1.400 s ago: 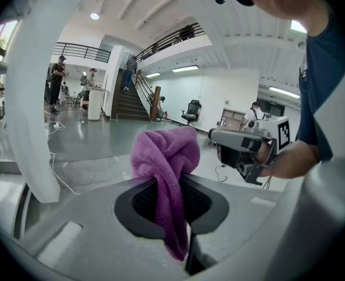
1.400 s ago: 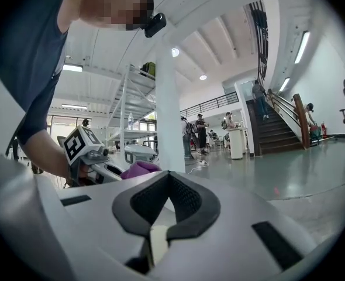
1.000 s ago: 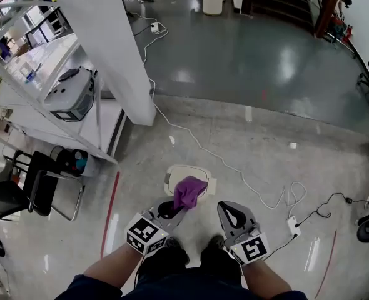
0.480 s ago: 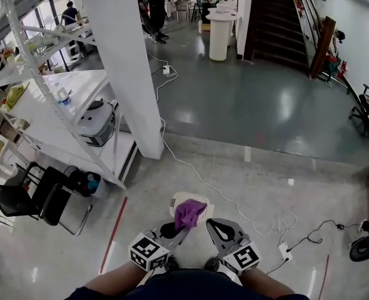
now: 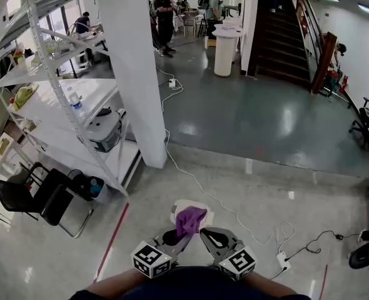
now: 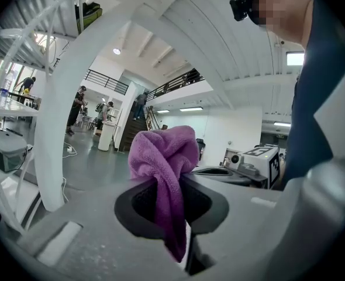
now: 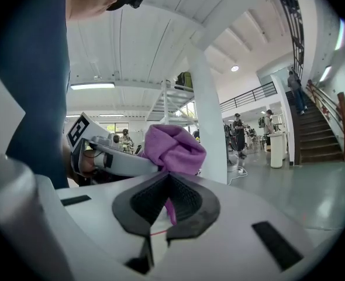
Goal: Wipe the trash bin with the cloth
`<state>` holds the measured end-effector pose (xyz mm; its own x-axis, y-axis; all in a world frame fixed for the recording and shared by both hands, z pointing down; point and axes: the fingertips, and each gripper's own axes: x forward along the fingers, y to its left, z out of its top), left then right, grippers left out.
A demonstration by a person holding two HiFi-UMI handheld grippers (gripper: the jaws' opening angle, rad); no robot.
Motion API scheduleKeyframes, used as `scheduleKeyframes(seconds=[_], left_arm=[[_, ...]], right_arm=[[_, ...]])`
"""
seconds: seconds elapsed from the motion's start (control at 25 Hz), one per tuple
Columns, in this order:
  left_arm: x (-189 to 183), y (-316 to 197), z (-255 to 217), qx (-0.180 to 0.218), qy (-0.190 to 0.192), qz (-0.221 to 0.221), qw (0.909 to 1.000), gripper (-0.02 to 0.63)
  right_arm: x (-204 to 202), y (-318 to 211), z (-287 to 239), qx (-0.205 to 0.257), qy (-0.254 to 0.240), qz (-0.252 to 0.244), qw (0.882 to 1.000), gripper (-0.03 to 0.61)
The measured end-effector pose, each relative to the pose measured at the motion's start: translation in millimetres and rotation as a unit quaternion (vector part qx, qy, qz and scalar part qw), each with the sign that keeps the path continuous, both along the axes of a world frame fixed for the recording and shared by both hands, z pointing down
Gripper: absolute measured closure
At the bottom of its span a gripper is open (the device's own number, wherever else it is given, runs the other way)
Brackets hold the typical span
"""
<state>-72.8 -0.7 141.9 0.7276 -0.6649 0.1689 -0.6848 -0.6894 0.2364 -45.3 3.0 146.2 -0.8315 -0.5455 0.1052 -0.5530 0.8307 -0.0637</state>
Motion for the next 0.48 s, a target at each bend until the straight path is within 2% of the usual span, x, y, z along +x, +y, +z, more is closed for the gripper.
scheduleKeyframes(seconds=[0.48], left_arm=[[11.8,7.7,-11.7,0.013,0.001,0.008,0.9999,0.569]], right_arm=[[6.1,9.9,-14.0,0.016,0.001,-0.008,1.000,0.569]])
